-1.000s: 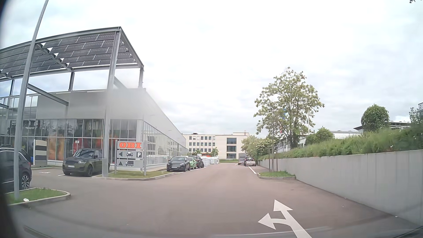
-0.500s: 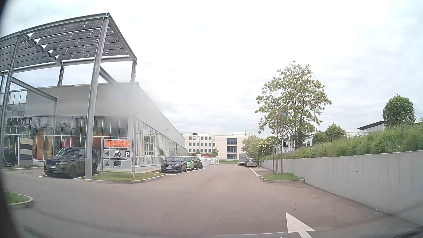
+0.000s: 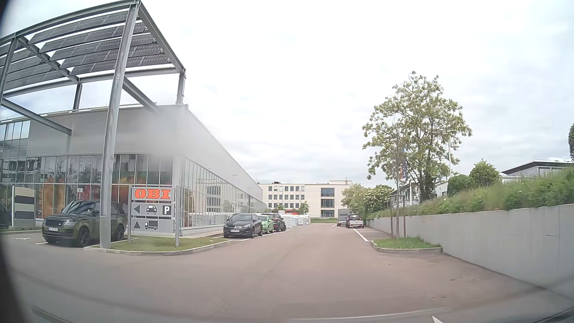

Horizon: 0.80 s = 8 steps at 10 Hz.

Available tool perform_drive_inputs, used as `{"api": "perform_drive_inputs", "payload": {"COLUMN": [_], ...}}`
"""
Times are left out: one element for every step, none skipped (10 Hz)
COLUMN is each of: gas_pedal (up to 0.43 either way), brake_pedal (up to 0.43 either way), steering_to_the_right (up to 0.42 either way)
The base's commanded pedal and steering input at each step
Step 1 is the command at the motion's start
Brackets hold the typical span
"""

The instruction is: Follow the waypoints while adhering to traffic rules and regulations

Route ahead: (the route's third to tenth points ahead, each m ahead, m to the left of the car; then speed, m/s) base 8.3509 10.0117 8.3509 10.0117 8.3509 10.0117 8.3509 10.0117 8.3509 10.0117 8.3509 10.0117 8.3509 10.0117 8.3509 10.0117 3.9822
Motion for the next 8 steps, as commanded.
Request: {"api": "perform_drive_inputs", "payload": {"gas_pedal": [0.0,0.0,0.0,0.0,0.0,0.0,0.0,0.0], "brake_pedal": [0.0,0.0,0.0,0.0,0.0,0.0,0.0,0.0], "steering_to_the_right": [-0.286,-0.359,-0.411,-0.476,-0.525,-0.548,-0.558,-0.56]}}
